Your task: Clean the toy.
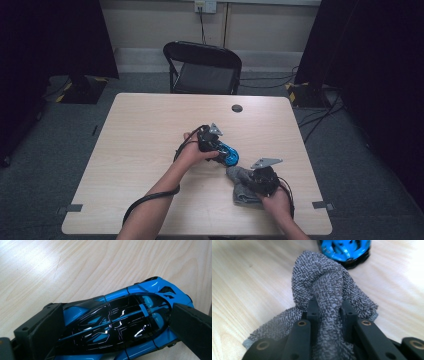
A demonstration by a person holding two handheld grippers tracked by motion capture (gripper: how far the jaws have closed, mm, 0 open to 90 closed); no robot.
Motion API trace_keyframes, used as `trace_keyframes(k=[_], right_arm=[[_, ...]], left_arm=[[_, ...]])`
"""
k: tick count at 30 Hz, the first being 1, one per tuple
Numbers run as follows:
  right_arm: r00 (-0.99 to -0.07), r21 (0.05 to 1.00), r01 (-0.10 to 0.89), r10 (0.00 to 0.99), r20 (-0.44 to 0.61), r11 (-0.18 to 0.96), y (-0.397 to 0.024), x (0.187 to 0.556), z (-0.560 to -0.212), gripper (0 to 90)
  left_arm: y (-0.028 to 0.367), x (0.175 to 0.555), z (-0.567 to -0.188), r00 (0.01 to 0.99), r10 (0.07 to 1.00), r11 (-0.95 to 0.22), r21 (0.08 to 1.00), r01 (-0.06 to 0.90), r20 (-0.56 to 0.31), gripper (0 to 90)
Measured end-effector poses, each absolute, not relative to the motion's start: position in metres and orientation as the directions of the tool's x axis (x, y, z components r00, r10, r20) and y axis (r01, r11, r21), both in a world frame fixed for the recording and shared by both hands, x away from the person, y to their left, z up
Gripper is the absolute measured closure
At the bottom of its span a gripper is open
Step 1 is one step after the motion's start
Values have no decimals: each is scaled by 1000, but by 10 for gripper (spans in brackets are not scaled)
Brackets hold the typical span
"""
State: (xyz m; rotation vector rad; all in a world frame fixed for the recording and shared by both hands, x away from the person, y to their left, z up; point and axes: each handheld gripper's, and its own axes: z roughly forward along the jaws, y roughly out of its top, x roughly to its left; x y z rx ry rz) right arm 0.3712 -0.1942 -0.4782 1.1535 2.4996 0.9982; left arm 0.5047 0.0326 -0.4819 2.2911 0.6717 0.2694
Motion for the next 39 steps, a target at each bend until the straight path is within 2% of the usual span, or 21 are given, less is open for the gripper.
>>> trace_keyframes(k=[5,10,13,19,27,39], right_arm=[[-630,676,610,770,98,413,-214,384,-463,743],[-573,673,630,817,65,388,-231,409,-451,741],[-547,637,649,837,11,416,-228,427,-456,737],[-518,602,675,855,-25,427,-213,446,-471,735],[-578,590,647,815,-33,483,-194,438,-473,737],[-654,587,624,756,30,516,-184,412,-473,740]], left_arm=[[33,505,-481,843,538,-609,691,389,-1,6],[33,505,-481,846,533,-607,695,385,-2,6],[34,506,-482,848,529,-608,696,382,-4,6],[33,505,-482,848,530,-605,699,381,-3,0],[32,505,-482,844,536,-607,695,385,1,0],[32,504,-482,841,540,-605,696,386,3,0]])
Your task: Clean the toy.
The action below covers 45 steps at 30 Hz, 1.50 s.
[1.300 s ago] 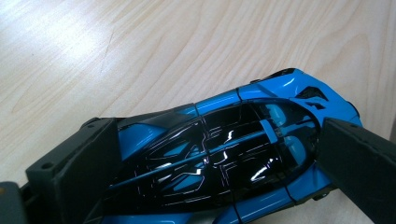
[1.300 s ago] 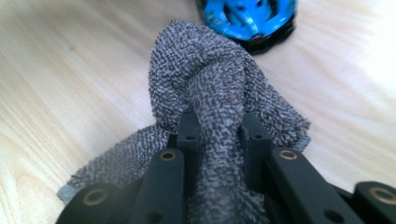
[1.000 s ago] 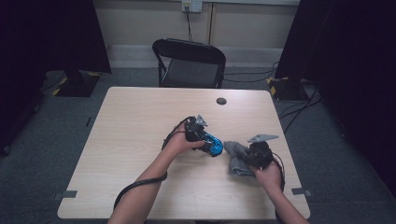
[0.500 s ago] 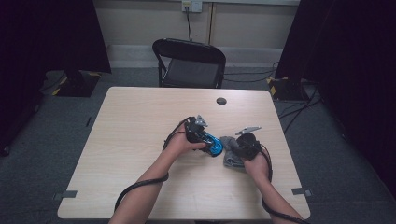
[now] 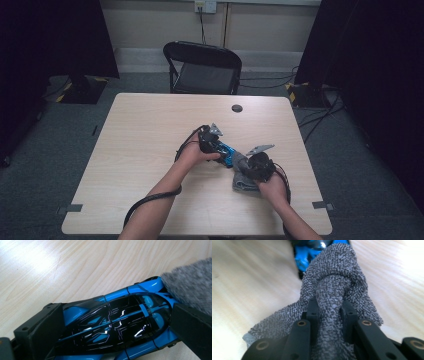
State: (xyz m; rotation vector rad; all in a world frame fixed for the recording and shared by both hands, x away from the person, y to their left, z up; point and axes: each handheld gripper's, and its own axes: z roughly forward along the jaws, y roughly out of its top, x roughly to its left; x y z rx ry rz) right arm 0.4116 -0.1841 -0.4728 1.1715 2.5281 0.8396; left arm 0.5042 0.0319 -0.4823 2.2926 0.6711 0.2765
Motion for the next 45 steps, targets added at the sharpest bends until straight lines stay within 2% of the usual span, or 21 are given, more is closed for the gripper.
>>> trace_keyframes(k=[16,22,27,35,45], right_arm=[[-711,595,597,699,81,538,-164,397,-474,738],[-727,616,595,672,140,515,-164,393,-473,737],[-739,626,581,659,139,520,-167,388,-467,737],[-675,657,615,723,151,436,-205,401,-449,737],[-569,645,666,815,113,376,-236,430,-454,736]], left_arm=[[32,503,-483,839,544,-597,703,385,3,0],[32,503,-484,839,544,-592,709,382,3,0],[33,503,-484,840,543,-593,710,380,4,0],[33,503,-484,838,546,-589,712,382,2,0],[33,503,-483,840,543,-596,707,381,6,0]])
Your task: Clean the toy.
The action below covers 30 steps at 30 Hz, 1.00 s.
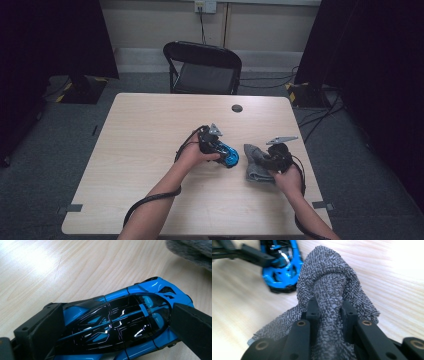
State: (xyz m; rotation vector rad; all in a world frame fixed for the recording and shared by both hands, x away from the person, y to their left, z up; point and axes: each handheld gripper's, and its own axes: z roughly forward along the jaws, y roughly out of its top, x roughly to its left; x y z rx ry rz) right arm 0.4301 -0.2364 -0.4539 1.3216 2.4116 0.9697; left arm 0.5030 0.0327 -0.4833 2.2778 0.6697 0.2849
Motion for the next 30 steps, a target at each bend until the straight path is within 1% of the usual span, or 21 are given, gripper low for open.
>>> trace_keyframes(k=[5,8,15,19,30], right_arm=[[-537,628,686,838,96,367,-236,443,-460,735],[-539,621,688,838,90,376,-231,447,-463,734],[-574,599,684,814,90,416,-212,449,-473,733],[-599,592,675,796,90,441,-203,448,-473,733],[-626,584,671,771,115,457,-199,439,-472,733]], left_arm=[[33,503,-483,839,544,-596,706,382,5,0],[33,503,-483,839,544,-594,708,381,5,0],[33,502,-483,839,545,-594,708,381,6,0],[33,502,-483,838,545,-594,708,382,5,0],[32,503,-483,838,545,-595,708,382,6,0]])
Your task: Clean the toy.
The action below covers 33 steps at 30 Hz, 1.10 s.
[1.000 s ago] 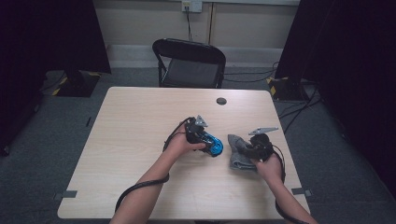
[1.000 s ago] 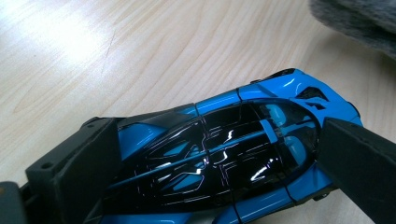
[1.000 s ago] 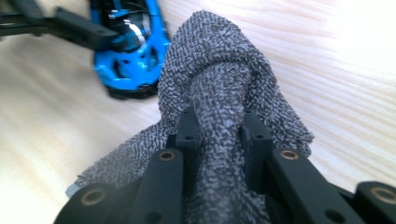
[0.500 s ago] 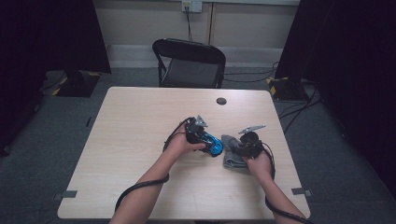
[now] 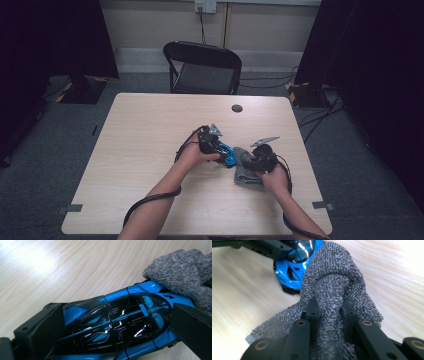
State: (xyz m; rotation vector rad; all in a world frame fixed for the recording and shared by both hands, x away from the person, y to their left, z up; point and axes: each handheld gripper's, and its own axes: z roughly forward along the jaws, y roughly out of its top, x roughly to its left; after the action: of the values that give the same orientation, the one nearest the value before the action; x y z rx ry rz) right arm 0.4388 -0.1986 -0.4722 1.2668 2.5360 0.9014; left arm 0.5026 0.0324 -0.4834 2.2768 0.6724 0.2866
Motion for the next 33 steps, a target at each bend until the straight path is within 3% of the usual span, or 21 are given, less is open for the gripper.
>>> trace_keyframes(k=[33], right_arm=[[-749,613,598,631,200,516,-163,401,-475,727]], left_arm=[[32,502,-484,835,551,-588,712,384,5,0]])
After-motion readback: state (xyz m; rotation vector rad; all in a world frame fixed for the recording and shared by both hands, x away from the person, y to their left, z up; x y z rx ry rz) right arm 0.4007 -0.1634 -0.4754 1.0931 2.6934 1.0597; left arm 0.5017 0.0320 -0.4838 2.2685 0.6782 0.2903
